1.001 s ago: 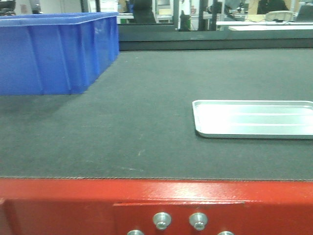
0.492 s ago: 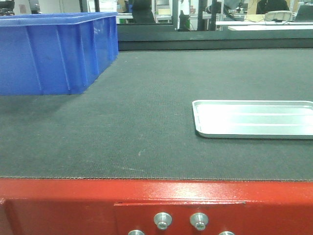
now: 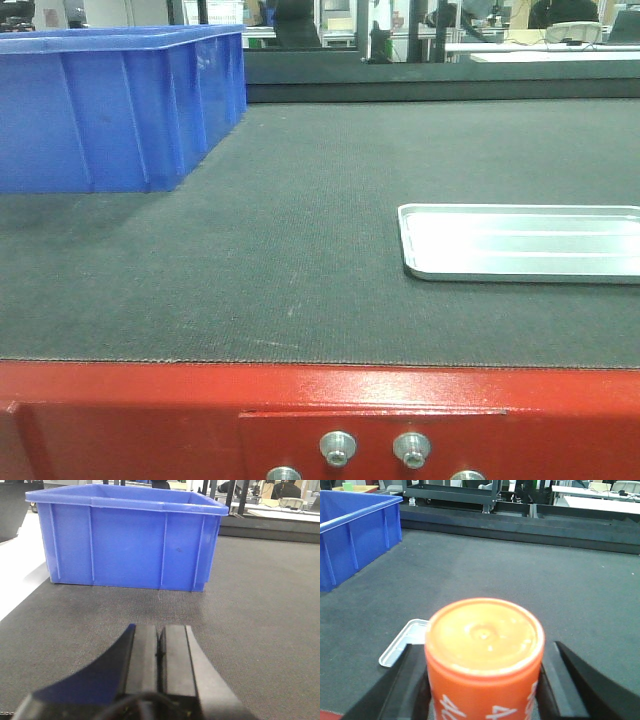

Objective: Grab orange capacitor from left shelf to right conveyor
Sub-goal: 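Lower the cylinder upright onto the steel tray and open the right gripper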

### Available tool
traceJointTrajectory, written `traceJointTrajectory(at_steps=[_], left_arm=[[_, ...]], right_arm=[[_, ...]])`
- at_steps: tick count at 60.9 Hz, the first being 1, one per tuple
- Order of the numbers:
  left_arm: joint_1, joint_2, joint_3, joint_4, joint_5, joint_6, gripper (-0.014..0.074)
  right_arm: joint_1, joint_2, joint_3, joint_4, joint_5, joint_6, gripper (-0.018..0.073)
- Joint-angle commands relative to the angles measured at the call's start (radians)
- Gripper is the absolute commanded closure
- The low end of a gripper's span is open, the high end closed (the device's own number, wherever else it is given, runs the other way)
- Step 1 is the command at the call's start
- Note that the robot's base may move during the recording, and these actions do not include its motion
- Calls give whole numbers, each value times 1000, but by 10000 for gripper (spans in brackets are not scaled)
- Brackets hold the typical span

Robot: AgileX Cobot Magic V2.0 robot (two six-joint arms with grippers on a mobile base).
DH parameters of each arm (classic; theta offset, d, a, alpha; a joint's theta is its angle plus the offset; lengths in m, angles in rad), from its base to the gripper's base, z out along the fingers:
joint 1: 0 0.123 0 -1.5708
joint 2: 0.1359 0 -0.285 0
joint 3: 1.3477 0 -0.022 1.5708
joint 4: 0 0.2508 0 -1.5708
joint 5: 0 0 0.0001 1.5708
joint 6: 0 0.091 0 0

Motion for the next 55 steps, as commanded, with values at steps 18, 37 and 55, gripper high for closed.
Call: traceJointTrajectory(at_steps=[18, 37, 55], left_arm=[[-6, -19, -5, 0, -89, 0, 701], [-6, -19, -5, 0, -89, 0, 701], [-6, -19, -5, 0, -89, 0, 701]], right_arm=[[0, 41, -26, 0, -85, -1, 463], [0, 477, -224, 61, -198, -1, 463], [1, 825, -235, 88, -555, -2, 463]])
